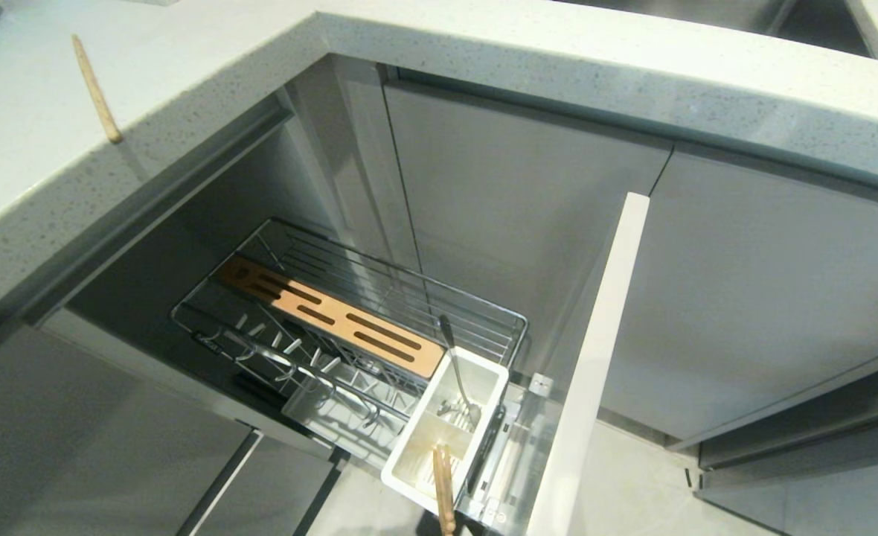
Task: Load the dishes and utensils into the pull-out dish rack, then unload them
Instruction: Take the chopsticks out of the cupboard
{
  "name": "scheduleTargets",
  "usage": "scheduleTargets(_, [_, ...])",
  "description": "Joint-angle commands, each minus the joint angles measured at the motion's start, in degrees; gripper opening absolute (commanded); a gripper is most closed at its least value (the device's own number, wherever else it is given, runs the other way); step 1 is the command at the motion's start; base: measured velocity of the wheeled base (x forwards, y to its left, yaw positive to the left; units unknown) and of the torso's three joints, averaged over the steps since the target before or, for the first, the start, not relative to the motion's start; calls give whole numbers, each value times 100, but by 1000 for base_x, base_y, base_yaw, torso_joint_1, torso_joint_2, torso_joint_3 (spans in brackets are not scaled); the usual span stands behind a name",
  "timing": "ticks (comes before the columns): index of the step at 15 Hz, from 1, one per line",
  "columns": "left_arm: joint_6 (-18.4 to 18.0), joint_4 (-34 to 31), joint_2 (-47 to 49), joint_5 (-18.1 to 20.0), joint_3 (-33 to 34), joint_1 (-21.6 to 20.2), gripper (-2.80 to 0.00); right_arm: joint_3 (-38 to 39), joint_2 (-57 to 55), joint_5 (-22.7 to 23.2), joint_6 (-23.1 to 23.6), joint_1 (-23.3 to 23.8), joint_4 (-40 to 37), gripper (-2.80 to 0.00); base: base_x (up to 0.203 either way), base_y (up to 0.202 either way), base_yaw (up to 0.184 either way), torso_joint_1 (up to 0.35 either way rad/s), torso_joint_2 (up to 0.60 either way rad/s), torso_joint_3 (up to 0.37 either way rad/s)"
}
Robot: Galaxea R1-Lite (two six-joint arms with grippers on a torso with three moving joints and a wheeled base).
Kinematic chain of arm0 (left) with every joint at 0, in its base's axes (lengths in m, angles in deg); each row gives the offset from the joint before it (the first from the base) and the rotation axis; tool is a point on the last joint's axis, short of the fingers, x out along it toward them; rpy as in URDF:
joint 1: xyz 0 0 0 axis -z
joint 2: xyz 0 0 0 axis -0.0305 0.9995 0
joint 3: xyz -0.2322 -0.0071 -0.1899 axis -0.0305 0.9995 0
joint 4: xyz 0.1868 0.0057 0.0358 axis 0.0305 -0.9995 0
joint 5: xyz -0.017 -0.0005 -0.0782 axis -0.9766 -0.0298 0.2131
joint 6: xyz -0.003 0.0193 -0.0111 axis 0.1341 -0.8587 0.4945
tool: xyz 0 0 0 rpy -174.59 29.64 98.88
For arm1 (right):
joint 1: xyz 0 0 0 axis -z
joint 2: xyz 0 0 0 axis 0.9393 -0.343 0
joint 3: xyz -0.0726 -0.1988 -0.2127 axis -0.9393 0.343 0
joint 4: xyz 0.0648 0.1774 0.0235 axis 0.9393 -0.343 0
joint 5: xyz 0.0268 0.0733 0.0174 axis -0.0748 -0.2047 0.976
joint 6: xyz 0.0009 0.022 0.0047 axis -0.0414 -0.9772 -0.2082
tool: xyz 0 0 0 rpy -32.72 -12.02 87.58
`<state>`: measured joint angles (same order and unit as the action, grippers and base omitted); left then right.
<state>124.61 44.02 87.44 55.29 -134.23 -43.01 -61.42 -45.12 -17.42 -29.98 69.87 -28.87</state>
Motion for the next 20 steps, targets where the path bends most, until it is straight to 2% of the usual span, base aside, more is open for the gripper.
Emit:
scheduleTargets(1, [458,-37,209,190,42,-80,-280,9,-2,1,-1,-1,0,-280,0,0,0,0,0,0])
scheduleTargets(3, [685,-37,280,311,109,-102,-280,9,-2,1,-1,-1,0,-280,0,0,0,0,0,0])
scheduleTargets(5, [699,-29,326,373,231,-103,-280,9,-2,1,-1,-1,0,-280,0,0,0,0,0,0])
scheduleTargets(13, [706,-3,628,1188,101,-50,-280,9,-2,1,-1,-1,0,-280,0,0,0,0,0,0])
scheduleTargets(18, [689,24,711,1301,-26,-14,-280,9,-2,1,-1,-1,0,-280,0,0,0,0,0,0])
scheduleTargets(20, [696,24,760,1493,-87,25,-280,9,-2,1,-1,-1,0,-280,0,0,0,0,0,0])
